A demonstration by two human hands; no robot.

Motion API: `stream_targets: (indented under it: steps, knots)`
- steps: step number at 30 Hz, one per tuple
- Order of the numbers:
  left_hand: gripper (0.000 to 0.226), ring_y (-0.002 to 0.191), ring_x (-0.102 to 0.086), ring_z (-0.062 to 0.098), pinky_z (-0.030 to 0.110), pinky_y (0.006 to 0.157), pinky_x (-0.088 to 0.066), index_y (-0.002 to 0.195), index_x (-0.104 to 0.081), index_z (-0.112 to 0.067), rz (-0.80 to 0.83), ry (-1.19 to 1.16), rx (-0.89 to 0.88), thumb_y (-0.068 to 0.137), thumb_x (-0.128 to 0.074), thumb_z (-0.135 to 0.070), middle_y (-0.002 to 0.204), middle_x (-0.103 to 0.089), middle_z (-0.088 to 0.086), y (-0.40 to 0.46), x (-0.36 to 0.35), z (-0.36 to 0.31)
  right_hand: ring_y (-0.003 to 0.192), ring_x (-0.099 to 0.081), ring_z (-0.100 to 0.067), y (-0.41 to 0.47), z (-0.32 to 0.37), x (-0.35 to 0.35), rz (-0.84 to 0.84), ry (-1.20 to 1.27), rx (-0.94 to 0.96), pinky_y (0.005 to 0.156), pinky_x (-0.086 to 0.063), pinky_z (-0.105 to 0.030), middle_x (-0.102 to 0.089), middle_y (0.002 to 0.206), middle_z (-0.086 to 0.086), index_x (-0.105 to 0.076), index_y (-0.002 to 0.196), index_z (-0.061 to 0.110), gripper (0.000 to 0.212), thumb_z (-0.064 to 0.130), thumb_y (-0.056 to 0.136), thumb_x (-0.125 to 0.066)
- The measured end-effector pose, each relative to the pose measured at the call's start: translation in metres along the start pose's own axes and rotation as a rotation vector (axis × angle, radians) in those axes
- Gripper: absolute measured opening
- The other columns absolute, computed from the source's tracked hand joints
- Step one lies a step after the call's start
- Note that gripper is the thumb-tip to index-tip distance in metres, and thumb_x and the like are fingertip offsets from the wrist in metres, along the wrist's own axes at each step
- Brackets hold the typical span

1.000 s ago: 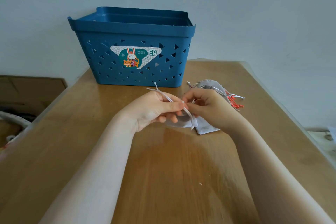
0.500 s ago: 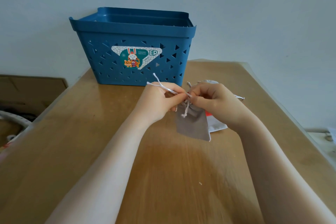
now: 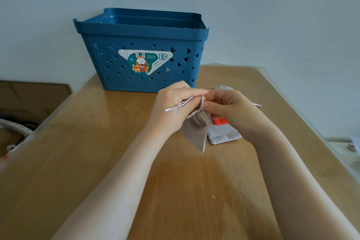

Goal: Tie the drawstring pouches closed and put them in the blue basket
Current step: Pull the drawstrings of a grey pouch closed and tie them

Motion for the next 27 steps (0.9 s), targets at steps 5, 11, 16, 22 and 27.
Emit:
stream_targets:
  steps: [5, 11, 16, 22, 27]
  knots:
    - [0.032, 0.058, -0.055, 0.002, 0.014, 0.064, -0.045, 0.102, -0.065, -0.033, 0.114, -0.145, 0.162, 0.087, -0.061, -0.005, 0.071, -0.056, -0.007, 0.0, 0.001, 0.0, 0.063, -0.052, -0.014, 0.0, 0.003, 0.002, -0.031, -0.058, 0.025, 0.067, -0.044, -0.036, -0.064, 0.072, -0.007, -0.07, 0.085, 0.017, 0.01, 0.024, 0.088, -0.063]
    - [0.023, 0.061, -0.055, -0.004, 0.008, 0.059, -0.039, 0.097, -0.069, -0.025, 0.204, -0.075, 0.125, 0.088, -0.061, -0.006, 0.074, -0.054, -0.013, 0.0, -0.001, 0.001, 0.074, -0.056, -0.025, -0.003, 0.013, 0.011, -0.028, -0.606, 0.108, 0.069, -0.042, -0.032, -0.063, 0.078, -0.01, -0.055, 0.08, 0.014, 0.016, 0.018, 0.094, -0.049]
    - [0.016, 0.065, -0.053, -0.008, 0.008, 0.06, -0.037, 0.099, -0.071, -0.011, 0.228, -0.069, 0.111, 0.09, -0.059, -0.007, 0.076, -0.053, -0.016, -0.001, -0.005, 0.004, 0.076, -0.054, -0.024, -0.003, 0.01, 0.016, -0.071, -0.19, -0.075, 0.07, -0.044, -0.034, -0.067, 0.088, -0.015, -0.062, 0.084, -0.003, 0.029, 0.012, 0.092, -0.039]
    - [0.023, 0.059, -0.051, 0.0, 0.017, 0.064, -0.041, 0.103, -0.06, -0.033, 0.325, -0.105, 0.138, 0.1, -0.04, -0.022, 0.075, -0.057, -0.003, -0.005, -0.008, 0.005, 0.076, -0.046, -0.026, -0.004, 0.005, 0.014, -0.113, 0.222, -0.115, 0.076, -0.039, -0.041, -0.059, 0.081, -0.014, -0.062, 0.058, 0.012, 0.041, 0.029, 0.094, -0.052]
    - [0.025, 0.056, -0.049, 0.012, 0.029, 0.057, -0.042, 0.097, -0.054, -0.036, 0.102, -0.234, 0.223, 0.095, -0.03, -0.037, 0.087, -0.057, 0.019, -0.003, 0.003, 0.011, 0.08, -0.066, -0.015, 0.002, 0.006, -0.002, -0.094, 1.007, -0.106, 0.083, -0.05, -0.035, -0.072, 0.086, 0.0, -0.052, 0.052, 0.017, 0.045, 0.03, 0.095, -0.044]
Point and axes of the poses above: each hand's wrist, its own y-axis towards the middle knuckle, its own x-axis out of the back of the hand, z = x × y, the point moved 5 cm from there along y, towards the middle knuckle
